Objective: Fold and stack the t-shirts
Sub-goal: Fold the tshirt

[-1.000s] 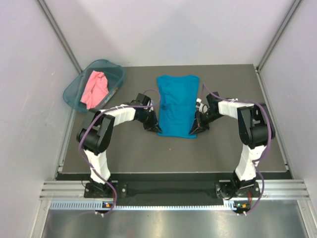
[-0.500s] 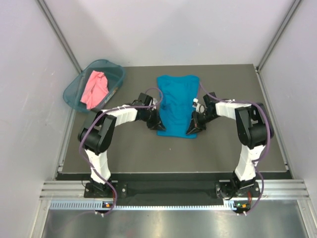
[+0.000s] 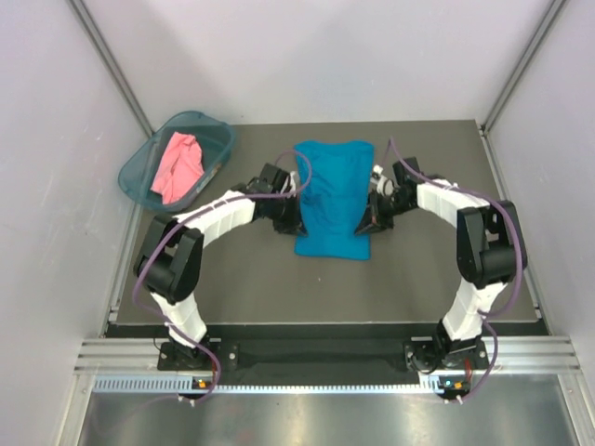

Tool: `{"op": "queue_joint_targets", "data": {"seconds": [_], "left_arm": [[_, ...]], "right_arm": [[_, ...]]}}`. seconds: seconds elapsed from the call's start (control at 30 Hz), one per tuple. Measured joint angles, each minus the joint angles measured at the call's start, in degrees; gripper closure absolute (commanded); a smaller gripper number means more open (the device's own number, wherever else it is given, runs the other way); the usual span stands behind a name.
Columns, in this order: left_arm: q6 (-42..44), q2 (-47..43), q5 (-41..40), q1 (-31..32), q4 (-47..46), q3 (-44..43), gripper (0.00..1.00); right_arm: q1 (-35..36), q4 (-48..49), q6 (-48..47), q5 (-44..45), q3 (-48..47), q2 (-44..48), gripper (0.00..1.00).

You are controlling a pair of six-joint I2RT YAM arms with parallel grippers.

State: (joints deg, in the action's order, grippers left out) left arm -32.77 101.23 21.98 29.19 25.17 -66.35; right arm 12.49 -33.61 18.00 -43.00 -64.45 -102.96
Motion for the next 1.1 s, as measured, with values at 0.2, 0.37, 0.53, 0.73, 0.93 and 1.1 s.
{"op": "queue_joint_targets", "data": {"seconds": [0.2,0.37,0.53,0.73,0.93,1.1], "left_arm": [[-1.5,10.0,3.4,-0.5,-6.1,-15.5,0.99],[-4.8,20.2,7.1,-1.0,-12.6,-17.9,0.99],[-7.5,24.8,10.4,-2.8,-15.3,-19.0,0.99],[-9.4,27.1,11.9,-7.1,-19.6,-20.5,0.98],[-11.8,31.3,14.9,-9.7,-22.4,-25.2,0.97],[-13.9,34.0,15.5,-9.9,-25.4,-28.5,0.96]], "right_arm": [[1.9,4.8,3.5,-2.3,-12.0,-8.8,0.99],[2.1,10.0,8.2,-4.2,-14.9,-15.8,1.0],[2.1,15.5,12.9,-5.1,-16.3,-19.9,1.0],[0.4,22.8,17.7,-6.0,-18.3,-23.6,1.0],[-3.9,25.5,21.3,-7.8,-20.2,-27.7,1.0],[-6.0,25.4,22.1,-8.3,-23.3,-29.4,0.99]]}}
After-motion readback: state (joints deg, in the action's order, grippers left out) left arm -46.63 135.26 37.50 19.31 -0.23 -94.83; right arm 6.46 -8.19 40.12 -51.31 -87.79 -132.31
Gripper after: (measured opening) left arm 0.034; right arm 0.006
